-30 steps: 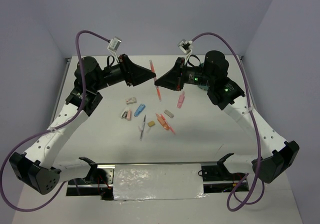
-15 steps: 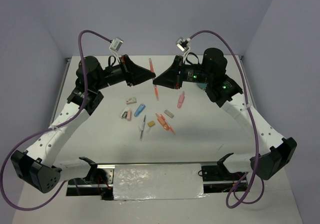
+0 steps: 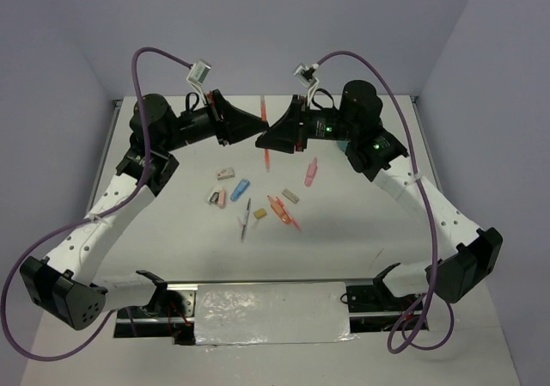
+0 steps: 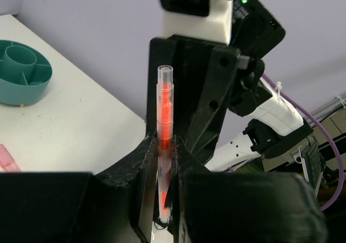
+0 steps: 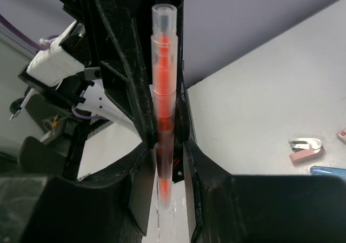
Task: Sort the stationery into containers
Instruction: Close the pen cap on the pen, then place the pen in the storage box, then pick up the pen from the center of the board.
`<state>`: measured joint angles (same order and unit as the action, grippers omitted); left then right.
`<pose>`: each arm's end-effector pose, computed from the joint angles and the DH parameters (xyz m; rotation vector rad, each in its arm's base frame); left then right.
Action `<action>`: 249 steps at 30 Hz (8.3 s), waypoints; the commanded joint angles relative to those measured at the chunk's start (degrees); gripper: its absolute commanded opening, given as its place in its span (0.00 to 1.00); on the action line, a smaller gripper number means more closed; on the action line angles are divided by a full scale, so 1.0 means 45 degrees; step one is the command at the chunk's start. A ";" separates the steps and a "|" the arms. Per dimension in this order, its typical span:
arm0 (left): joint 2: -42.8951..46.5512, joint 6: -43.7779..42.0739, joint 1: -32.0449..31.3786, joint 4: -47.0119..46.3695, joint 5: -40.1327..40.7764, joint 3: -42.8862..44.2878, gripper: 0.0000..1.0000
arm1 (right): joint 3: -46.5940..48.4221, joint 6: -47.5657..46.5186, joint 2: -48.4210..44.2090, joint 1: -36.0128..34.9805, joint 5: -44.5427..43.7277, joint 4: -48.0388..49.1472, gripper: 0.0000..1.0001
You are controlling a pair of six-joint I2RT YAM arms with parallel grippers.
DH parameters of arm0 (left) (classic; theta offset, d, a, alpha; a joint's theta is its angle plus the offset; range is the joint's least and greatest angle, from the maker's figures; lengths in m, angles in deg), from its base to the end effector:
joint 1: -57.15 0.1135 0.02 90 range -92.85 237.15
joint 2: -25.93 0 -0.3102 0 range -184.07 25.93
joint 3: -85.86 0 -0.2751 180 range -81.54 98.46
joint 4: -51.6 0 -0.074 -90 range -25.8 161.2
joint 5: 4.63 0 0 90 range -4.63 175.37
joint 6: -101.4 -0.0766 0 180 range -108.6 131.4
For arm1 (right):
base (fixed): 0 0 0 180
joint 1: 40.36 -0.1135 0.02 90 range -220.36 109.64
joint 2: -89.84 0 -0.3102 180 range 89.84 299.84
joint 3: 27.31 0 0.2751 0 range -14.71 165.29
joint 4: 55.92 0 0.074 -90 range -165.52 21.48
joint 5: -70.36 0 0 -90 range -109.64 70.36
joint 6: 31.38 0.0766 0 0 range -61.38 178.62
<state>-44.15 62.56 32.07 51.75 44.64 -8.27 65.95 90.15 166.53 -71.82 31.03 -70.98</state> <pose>0.2561 -0.1751 0.5156 0.3506 1.5141 -1.5437 0.2546 0.2253 0.4971 -0.7759 1.5987 1.5024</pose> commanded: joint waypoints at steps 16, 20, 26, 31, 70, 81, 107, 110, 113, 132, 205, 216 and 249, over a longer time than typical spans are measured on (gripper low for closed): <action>-0.0051 -0.2050 0.0046 0.1787 0.0476 0.1801 0.75 | 0.0044 -0.0287 -0.0244 -0.0333 0.0145 0.0703 0.00; -0.0149 -0.2327 0.0551 0.2106 0.0458 0.2214 0.81 | 0.0043 -0.0424 -0.0342 -0.0352 0.0262 0.0664 0.00; -0.0519 -0.1213 0.1296 0.0835 -0.0148 0.2271 0.82 | 0.0278 -0.0717 -0.0264 -0.0371 0.0516 0.0079 0.00; -0.0890 -0.0474 0.1316 -0.0043 -0.0284 0.2370 0.76 | 0.0219 -0.0893 -0.0322 -0.0372 0.0438 -0.0332 0.00; -0.1848 0.1094 0.0359 -0.2899 -0.1183 0.2408 0.55 | 0.0239 -0.1030 -0.0127 -0.0450 -0.0363 -0.0918 0.00; -0.1477 0.0547 0.0241 -0.1610 -0.1164 0.1744 0.09 | 0.0628 -0.0971 -0.0303 -0.0430 -0.0616 -0.0782 0.00; -0.1260 -0.1466 -0.2063 0.1048 -0.2508 0.3166 0.00 | 0.4733 -0.2397 0.2725 -0.0156 -0.0402 -0.2638 0.00; -0.1633 -0.1232 -0.2102 0.0540 -0.3078 0.3716 0.00 | 0.4244 -0.2222 0.2588 -0.0293 -0.0305 -0.2346 0.00; -0.1653 -0.0959 -0.2122 -0.0024 -0.3020 0.3561 0.00 | 0.3444 -0.2085 0.2198 -0.0333 -0.0479 -0.1917 0.00; -0.2727 -0.1993 -0.1400 1.0731 1.2000 1.0456 0.99 | -0.3918 -0.3857 -0.0808 0.2303 -0.6289 0.2167 0.00; -0.1066 -0.4003 0.1042 1.4778 1.1006 0.2351 0.99 | -0.3331 -0.4409 0.1767 -0.2264 -1.1906 -0.5546 0.55; 0.0007 -0.4649 0.1023 1.4524 1.0087 -0.0130 0.99 | -0.5875 -0.4057 0.0947 -0.3104 -1.1945 -0.5684 0.43; 0.0946 -0.4864 0.1023 1.4563 0.9325 -0.1225 0.99 | -0.4722 -0.4897 0.4989 -0.2871 -1.2179 -0.4024 0.34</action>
<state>-40.63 42.14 36.76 119.00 87.96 -13.60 42.17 69.06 187.75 -84.93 -24.13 -91.67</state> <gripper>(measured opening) 0.994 0.345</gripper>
